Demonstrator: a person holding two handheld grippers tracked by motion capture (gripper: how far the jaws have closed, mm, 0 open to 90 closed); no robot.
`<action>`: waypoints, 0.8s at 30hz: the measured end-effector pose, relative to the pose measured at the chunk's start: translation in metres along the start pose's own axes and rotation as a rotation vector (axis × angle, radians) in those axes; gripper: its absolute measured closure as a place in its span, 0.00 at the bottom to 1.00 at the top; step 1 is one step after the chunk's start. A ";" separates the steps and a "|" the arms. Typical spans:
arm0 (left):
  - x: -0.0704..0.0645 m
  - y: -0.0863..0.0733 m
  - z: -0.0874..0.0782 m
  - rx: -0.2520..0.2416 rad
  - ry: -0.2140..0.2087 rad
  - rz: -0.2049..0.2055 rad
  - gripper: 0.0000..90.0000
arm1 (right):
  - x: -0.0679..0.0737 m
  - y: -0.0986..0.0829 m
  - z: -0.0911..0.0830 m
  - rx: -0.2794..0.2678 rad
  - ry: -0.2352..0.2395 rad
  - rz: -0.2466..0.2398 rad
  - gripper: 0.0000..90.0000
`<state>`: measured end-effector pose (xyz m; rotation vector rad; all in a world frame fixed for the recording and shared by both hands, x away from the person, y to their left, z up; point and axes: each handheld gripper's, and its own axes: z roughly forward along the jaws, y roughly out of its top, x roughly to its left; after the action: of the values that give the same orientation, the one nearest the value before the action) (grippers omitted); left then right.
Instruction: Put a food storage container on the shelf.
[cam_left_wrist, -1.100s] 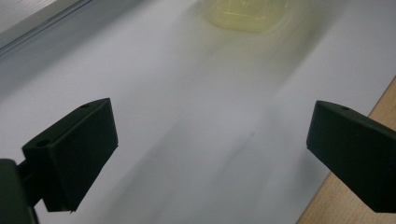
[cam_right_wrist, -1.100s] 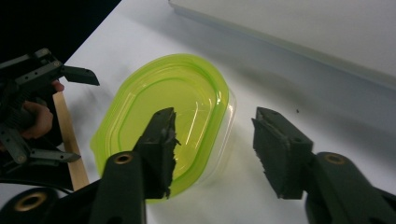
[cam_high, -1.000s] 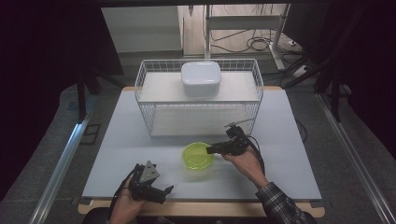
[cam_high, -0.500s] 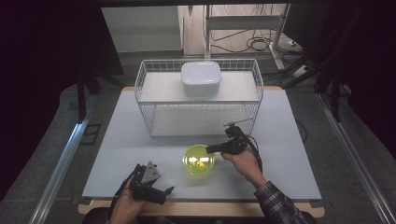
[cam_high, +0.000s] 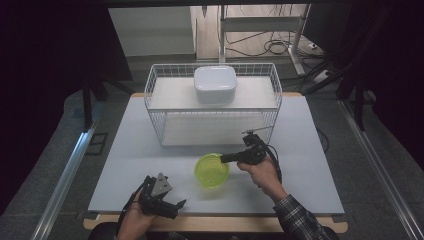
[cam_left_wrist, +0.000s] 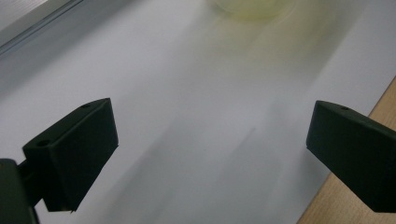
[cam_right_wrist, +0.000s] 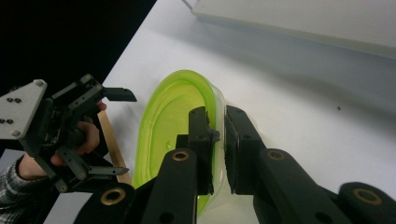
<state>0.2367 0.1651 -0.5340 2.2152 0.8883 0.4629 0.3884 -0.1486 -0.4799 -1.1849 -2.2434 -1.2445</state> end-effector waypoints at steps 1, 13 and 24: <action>0.000 0.000 0.000 0.000 0.000 0.000 0.02 | 0.000 0.000 -0.002 -0.007 0.006 0.009 0.92; 0.000 0.000 0.000 0.000 0.002 0.000 0.02 | 0.002 0.004 -0.021 -0.088 0.049 0.038 0.98; 0.000 0.000 0.000 0.002 0.001 0.000 0.02 | 0.000 0.005 -0.023 -0.083 0.015 0.019 0.99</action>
<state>0.2368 0.1647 -0.5342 2.2165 0.8895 0.4629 0.3894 -0.1656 -0.4641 -1.2191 -2.1843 -1.3463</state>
